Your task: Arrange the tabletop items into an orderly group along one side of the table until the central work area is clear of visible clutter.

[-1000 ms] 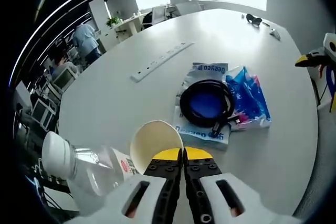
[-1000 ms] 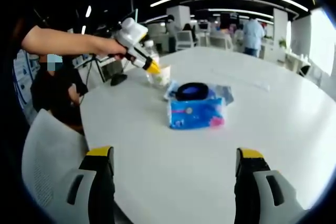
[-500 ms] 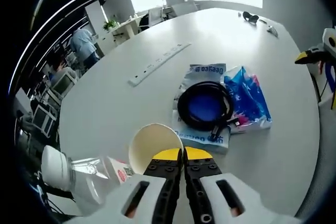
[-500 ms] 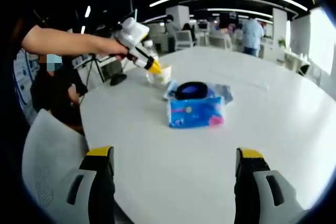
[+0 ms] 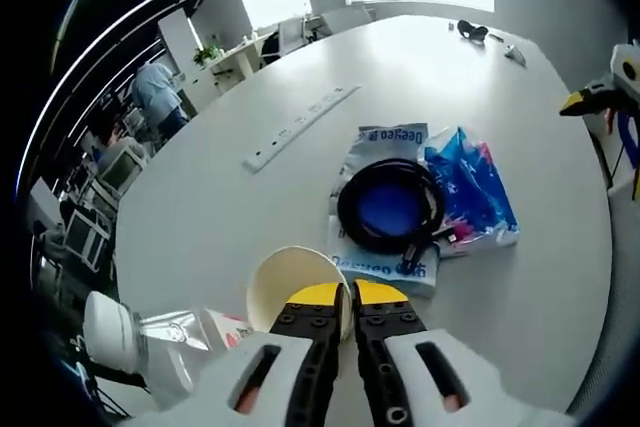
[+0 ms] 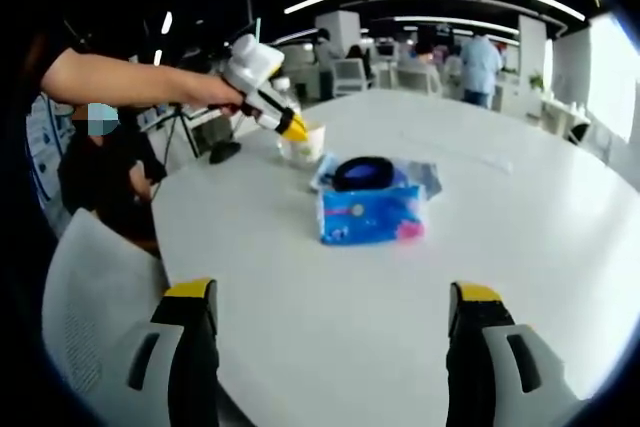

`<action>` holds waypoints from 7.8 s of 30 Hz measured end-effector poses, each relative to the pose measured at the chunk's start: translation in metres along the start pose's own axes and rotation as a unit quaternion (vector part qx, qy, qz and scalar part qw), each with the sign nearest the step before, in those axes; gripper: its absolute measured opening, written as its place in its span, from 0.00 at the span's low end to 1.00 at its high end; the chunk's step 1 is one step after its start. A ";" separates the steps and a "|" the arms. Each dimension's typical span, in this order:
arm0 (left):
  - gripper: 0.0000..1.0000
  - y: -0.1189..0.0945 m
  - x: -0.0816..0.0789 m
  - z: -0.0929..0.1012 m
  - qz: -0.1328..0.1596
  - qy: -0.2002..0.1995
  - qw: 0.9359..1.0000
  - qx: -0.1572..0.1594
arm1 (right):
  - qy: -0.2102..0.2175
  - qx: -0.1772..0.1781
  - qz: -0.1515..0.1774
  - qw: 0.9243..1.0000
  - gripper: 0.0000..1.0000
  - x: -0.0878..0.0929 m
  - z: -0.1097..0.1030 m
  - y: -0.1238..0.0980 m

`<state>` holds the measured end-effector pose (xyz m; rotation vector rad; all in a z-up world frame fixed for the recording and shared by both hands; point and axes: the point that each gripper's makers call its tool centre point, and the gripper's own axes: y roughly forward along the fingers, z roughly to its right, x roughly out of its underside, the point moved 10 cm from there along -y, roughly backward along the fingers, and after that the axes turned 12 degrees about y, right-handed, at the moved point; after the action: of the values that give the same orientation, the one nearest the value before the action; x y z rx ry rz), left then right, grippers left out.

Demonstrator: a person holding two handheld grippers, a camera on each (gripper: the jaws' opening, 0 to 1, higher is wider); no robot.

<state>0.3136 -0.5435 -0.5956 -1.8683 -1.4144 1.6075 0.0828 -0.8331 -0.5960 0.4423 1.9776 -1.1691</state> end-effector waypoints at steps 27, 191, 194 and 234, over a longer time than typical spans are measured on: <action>0.20 -0.027 -0.005 0.010 0.024 0.019 0.999 -0.028 | -0.009 0.000 0.008 1.000 0.90 -0.009 0.001 0.005; 0.52 -0.037 0.029 0.110 0.016 -0.172 0.984 -0.051 | -0.149 -0.104 -0.124 0.975 0.40 -0.063 0.117 0.160; 0.51 -0.027 0.022 0.109 0.020 -0.169 0.984 -0.046 | -0.149 -0.102 -0.126 0.975 0.40 -0.063 0.116 0.160; 0.10 0.053 0.003 0.074 0.000 -0.220 0.974 -0.059 | -0.144 -0.106 -0.114 0.977 0.40 -0.062 0.118 0.159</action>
<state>0.2734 -0.5922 -0.6609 -1.6300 -1.7131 2.0709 0.2752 -0.8462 -0.6733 -0.0633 1.9028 -1.0751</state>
